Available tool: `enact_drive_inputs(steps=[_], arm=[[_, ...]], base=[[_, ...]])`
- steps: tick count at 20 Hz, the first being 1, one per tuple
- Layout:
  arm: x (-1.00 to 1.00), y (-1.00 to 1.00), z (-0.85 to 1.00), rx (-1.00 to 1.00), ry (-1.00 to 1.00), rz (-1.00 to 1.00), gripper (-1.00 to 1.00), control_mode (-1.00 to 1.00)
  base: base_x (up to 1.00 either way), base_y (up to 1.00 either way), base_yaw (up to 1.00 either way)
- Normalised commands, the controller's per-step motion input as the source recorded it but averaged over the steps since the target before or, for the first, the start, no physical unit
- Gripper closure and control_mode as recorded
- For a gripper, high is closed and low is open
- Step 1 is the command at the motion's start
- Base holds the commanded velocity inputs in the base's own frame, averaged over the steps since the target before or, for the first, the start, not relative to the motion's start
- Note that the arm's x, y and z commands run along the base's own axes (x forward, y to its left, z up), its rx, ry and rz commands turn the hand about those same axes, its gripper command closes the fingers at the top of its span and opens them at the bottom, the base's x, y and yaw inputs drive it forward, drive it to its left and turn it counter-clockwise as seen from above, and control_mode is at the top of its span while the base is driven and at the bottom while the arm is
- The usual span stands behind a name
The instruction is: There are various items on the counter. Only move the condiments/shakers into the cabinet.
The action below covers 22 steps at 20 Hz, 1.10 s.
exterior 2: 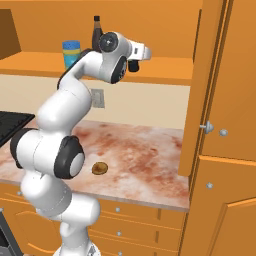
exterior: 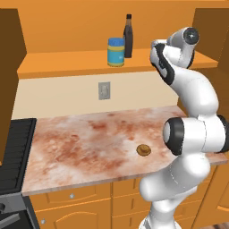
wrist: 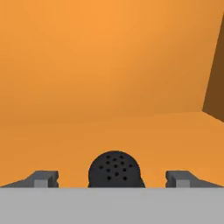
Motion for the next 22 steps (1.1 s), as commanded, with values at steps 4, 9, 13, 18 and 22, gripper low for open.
enact_drive_inputs(steps=[4, 9, 13, 18, 22], arm=[[0.37, 0.0, -0.04, 0.0, -0.21, -0.01, -1.0, -1.0], [0.22, 0.0, -0.02, 0.0, -0.1, -0.01, -1.0, -1.0], [-0.2, 0.0, 0.0, 0.0, -0.06, 0.0, -1.0, -1.0], [-0.94, 0.0, 0.14, 0.0, -0.21, -0.11, -1.0, -1.0], [-1.0, 0.0, 0.44, 0.06, -0.08, -0.23, -1.0, -1.0]], base=[[0.0, 0.0, 0.0], [0.0, 0.0, 0.0], [0.0, 0.0, 0.0], [0.0, 0.0, 0.0], [0.0, 0.0, 0.0]])
